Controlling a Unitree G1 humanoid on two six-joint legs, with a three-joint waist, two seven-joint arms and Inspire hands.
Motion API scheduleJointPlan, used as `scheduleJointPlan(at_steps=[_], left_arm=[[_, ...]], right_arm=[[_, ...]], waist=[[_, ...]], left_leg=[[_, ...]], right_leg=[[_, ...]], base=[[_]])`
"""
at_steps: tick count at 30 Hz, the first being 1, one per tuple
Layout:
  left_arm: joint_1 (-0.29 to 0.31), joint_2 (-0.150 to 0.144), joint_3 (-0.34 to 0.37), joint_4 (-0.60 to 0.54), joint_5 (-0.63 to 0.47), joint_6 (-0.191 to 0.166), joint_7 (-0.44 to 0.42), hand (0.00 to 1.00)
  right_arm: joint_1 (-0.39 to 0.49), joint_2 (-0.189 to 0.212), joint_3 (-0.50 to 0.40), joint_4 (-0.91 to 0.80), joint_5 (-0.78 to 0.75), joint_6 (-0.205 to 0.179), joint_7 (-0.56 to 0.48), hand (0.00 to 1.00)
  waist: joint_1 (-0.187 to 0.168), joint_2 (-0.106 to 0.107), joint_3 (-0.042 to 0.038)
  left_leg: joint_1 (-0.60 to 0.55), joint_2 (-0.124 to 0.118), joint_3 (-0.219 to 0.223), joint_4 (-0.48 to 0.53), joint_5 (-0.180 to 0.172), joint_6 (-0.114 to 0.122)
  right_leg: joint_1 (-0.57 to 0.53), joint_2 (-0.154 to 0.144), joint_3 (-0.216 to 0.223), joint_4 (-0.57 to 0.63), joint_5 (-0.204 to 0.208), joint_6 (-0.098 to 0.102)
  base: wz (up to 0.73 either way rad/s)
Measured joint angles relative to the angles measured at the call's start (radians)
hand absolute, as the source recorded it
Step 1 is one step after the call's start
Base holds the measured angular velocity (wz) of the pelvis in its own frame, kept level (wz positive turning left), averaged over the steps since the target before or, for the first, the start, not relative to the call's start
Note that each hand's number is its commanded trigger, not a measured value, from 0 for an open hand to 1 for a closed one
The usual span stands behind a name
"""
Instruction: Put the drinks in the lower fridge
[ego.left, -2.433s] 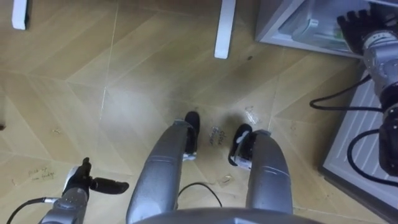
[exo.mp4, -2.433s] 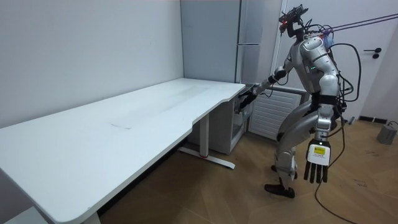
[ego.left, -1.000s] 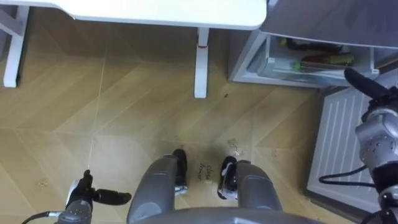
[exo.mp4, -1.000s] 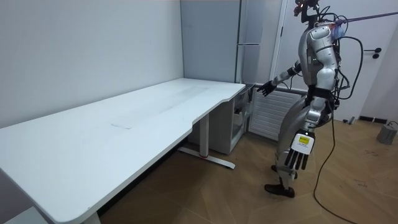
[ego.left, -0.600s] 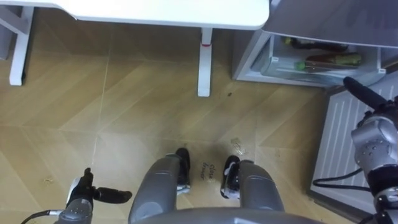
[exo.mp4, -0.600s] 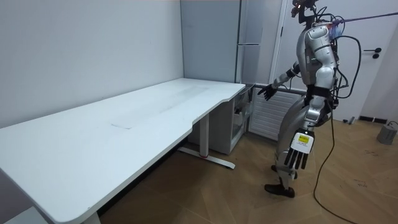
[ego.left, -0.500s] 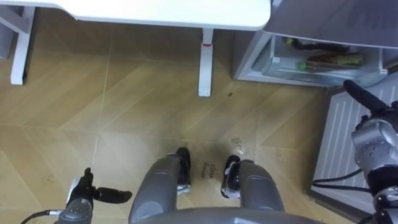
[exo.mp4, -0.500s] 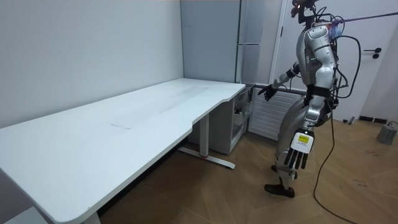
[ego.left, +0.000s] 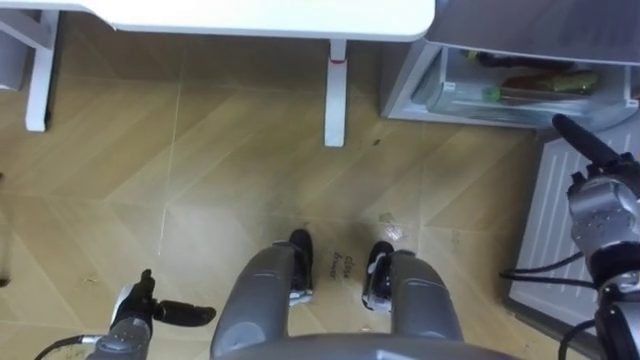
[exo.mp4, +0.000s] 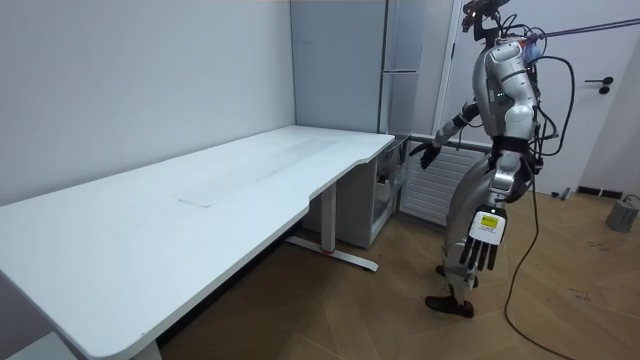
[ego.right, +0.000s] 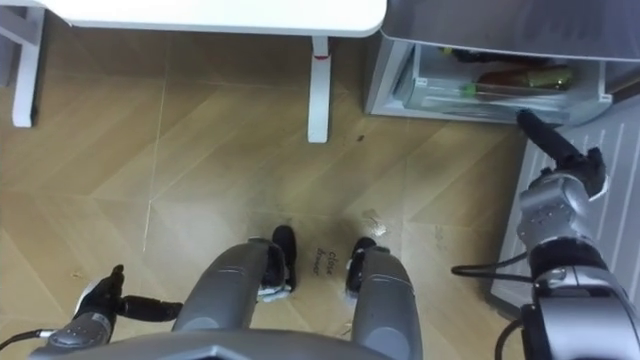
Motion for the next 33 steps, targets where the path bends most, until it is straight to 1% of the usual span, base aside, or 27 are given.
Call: scheduleJointPlan(at_steps=[3,5,7,8,10,14,16,20,23,25,26,28,29,31,32,33], left_arm=[[-0.007,0.0,0.0,0.007,0.0,0.0,0.0,0.0],[-0.007,0.0,0.0,0.009,0.001,0.004,0.0,0.0],[-0.007,0.0,0.0,0.011,-0.001,0.014,0.0,0.0],[-0.007,0.0,0.0,0.012,-0.004,0.015,0.0,0.0],[-0.008,0.0,-0.001,0.02,-0.036,0.016,0.0,0.0],[-0.014,0.0,-0.001,0.04,-0.058,0.018,0.001,0.0],[-0.021,0.0,-0.001,0.043,-0.059,0.019,0.002,0.0],[-0.03,0.0,-0.001,0.039,-0.058,0.02,0.003,0.0],[-0.035,-0.001,0.001,0.033,-0.057,0.022,0.003,0.0],[-0.034,0.0,0.0,0.033,-0.048,0.031,0.003,0.0],[-0.034,0.001,0.0,0.033,-0.047,0.033,0.004,0.0],[-0.033,0.002,0.004,0.033,-0.046,0.036,0.01,0.0],[-0.033,0.003,0.004,0.03,-0.045,0.036,0.01,0.0],[-0.037,0.004,0.003,0.027,-0.035,0.036,0.011,0.0],[-0.038,0.004,0.002,0.027,-0.035,0.036,0.011,0.0],[-0.037,0.006,-0.001,0.025,-0.035,0.036,0.011,0.0]], right_arm=[[-0.007,0.0,-0.001,0.035,0.101,0.002,0.047,0.0],[-0.008,0.0,-0.003,0.055,0.138,0.01,0.07,0.0],[-0.014,0.0,-0.004,0.095,0.196,0.03,0.115,0.0],[-0.013,0.0,-0.005,0.101,0.215,0.035,0.12,0.0],[-0.013,0.0,-0.011,0.122,0.277,0.045,0.147,0.0],[-0.013,0.001,-0.021,0.133,0.313,0.052,0.183,0.0],[-0.013,0.001,-0.043,0.133,0.319,0.058,0.205,0.0],[-0.015,0.001,-0.043,0.139,0.321,0.065,0.236,0.0],[-0.031,0.001,-0.05,0.156,0.325,0.076,0.259,0.0],[-0.043,-0.001,-0.078,0.164,0.326,0.087,0.268,0.0],[-0.045,-0.002,-0.082,0.166,0.324,0.087,0.268,0.0],[-0.056,-0.01,-0.083,0.165,0.313,0.085,0.267,0.0],[-0.059,-0.013,-0.083,0.165,0.306,0.084,0.267,0.0],[-0.089,-0.022,-0.082,0.166,0.278,0.084,0.263,0.0],[-0.097,-0.025,-0.081,0.165,0.277,0.084,0.262,0.0],[-0.109,-0.031,-0.077,0.164,0.275,0.084,0.257,0.0]], waist=[[0.015,0.0,0.0],[0.019,0.0,0.0003],[0.019,0.0,0.0002],[0.019,0.0,0.0002],[0.017,-0.001,0.0005],[0.011,-0.002,0.0011],[0.013,-0.003,0.0016],[0.017,-0.004,0.0026],[0.02,-0.005,0.0037],[0.02,-0.005,0.0038],[0.019,-0.004,0.0043],[0.021,-0.006,0.005],[0.021,-0.006,0.0052],[0.019,-0.007,0.0056],[0.018,-0.007,0.0061],[0.017,-0.008,0.0061]], left_leg=[[0.0,0.0,0.0,-0.002,0.0,-0.001],[-0.003,-0.003,0.0,-0.003,0.0,-0.001],[-0.013,-0.006,-0.004,0.0,0.0,-0.001],[-0.015,-0.006,-0.005,0.0,0.0,-0.001],[-0.02,-0.006,-0.006,0.001,0.0,-0.001],[-0.022,-0.006,-0.008,0.001,0.0,-0.001],[-0.028,-0.007,-0.007,0.002,0.0,0.0],[-0.041,-0.007,-0.006,0.009,-0.001,0.0],[-0.068,-0.006,-0.002,0.038,-0.011,0.0],[-0.097,-0.009,-0.002,0.088,-0.032,-0.002],[-0.105,-0.01,-0.003,0.106,-0.04,-0.002],[-0.151,-0.011,-0.008,0.194,-0.077,-0.007],[-0.164,-0.01,-0.008,0.219,-0.087,-0.009],[-0.229,-0.008,-0.009,0.324,-0.127,-0.014],[-0.245,-0.009,-0.009,0.348,-0.135,-0.015],[-0.277,-0.008,-0.012,0.398,-0.153,-0.018]], right_leg=[[-0.001,0.0,0.0,0.0,-0.001,-0.001],[-0.004,-0.001,-0.001,0.0,-0.002,-0.001],[-0.011,-0.001,-0.004,0.0,-0.002,-0.001],[-0.011,-0.001,-0.005,0.0,-0.002,-0.001],[-0.016,-0.003,-0.006,0.002,-0.002,-0.001],[-0.018,-0.007,-0.006,0.003,-0.004,0.001],[-0.023,-0.007,-0.006,0.004,-0.004,0.001],[-0.038,-0.01,-0.007,0.013,-0.005,0.001],[-0.068,-0.013,-0.003,0.046,-0.016,-0.002],[-0.099,-0.018,0.004,0.102,-0.045,-0.002],[-0.107,-0.019,0.004,0.12,-0.053,-0.003],[-0.152,-0.028,0.009,0.214,-0.098,-0.01],[-0.166,-0.031,0.011,0.24,-0.11,-0.011],[-0.233,-0.042,0.019,0.353,-0.158,-0.022],[-0.248,-0.049,0.019,0.38,-0.17,-0.025],[-0.279,-0.052,0.022,0.432,-0.195,-0.028]], base=[[0.0],[0.0],[0.02],[0.04],[0.02],[0.01],[0.0],[0.0],[0.0],[0.0],[0.05],[0.07],[0.08],[0.06],[0.11],[0.09]])
